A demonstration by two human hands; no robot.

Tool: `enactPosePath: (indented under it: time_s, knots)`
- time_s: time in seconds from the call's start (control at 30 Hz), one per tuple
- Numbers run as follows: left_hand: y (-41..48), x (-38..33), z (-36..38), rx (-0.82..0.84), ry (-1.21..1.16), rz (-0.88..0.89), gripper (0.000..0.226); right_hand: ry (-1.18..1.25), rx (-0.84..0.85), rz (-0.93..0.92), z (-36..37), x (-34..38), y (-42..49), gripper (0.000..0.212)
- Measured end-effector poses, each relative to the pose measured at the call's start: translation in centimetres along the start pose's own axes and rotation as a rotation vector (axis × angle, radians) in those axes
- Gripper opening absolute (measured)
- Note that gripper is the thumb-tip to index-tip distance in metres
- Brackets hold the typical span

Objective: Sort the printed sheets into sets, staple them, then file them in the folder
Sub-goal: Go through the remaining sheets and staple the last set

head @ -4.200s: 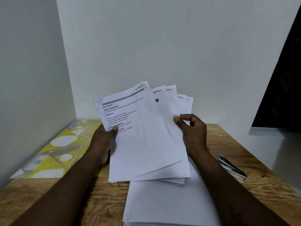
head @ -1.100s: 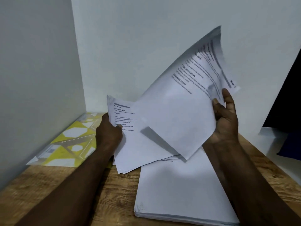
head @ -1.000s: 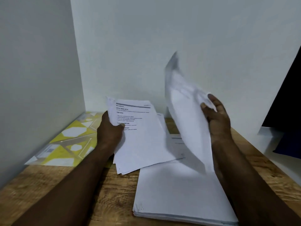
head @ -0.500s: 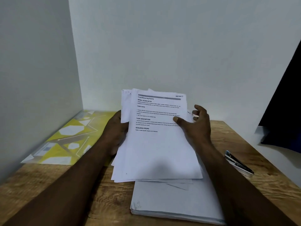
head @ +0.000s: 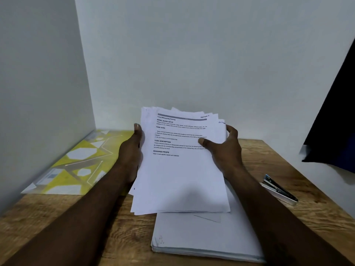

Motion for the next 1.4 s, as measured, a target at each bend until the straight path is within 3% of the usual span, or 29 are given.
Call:
enactPosePath:
  time_s: [0.1, 0.27, 0.4, 0.5, 0.83, 0.93, 1.0, 1.1, 1.2, 1.4]
  knots:
    - [-0.7, -0.1, 1.7, 0.14, -0.01, 0.024, 0.024, -0.002, -0.004, -0.02, -0.2, 0.3, -0.1, 0.087]
    - [0.7, 0.8, 0.9, 0.156, 0.059, 0.076, 0.039, 0.219, 0.025, 0.143, 0.6, -0.6, -0.1, 0.082]
    - [1.8, 0.4, 0.1, 0.113, 0.044, 0.097, 0.038, 0.419, 0.071, 0.279, 0.6, -0.9, 0.6, 0.052]
    - [2.2, 0.8, -0.2, 0.09, 0.05, 0.087, 0.038, 0.421, 0.108, 0.235, 0.3, -0.6, 0.8, 0.039]
    - [2.3, 1.2, -0.1, 0.101, 0.002, 0.036, 0.036, 0.508, 0.039, 0.047, -0.4, 1.2, 0.5, 0.056]
    - [2.4, 1.4, 0.1, 0.124, -0.027, 0.031, 0.038, 0.496, 0.061, 0.001, -0.4, 1.2, 0.9, 0.041]
    - [2.4, 1.4, 0.1, 0.126, -0.039, 0.027, 0.037, 0.47, 0.082, 0.023, 0.0, 1.1, 0.8, 0.033]
    - [2.4, 1.3, 0.0, 0.12, -0.035, 0.034, 0.034, 0.432, 0.176, 0.08, 1.4, 0.7, 0.1, 0.037]
    - [2.4, 1.2, -0.1, 0.111, -0.029, 0.044, 0.033, 0.411, 0.215, 0.078, 1.8, 0.7, -0.2, 0.021]
    - [2.3, 1.2, 0.0, 0.109, -0.029, 0.046, 0.031, 0.445, 0.194, 0.062, 1.3, 0.9, 0.2, 0.023]
Point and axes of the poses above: each hand's wrist, its own y-axis towards the middle knuckle, its own z-axis out of the palm, x = y × z, the point moved 10 cm from there along y, towards the middle knuckle, and after that the axes turned 13 degrees about -x, right-handed, at the moved point
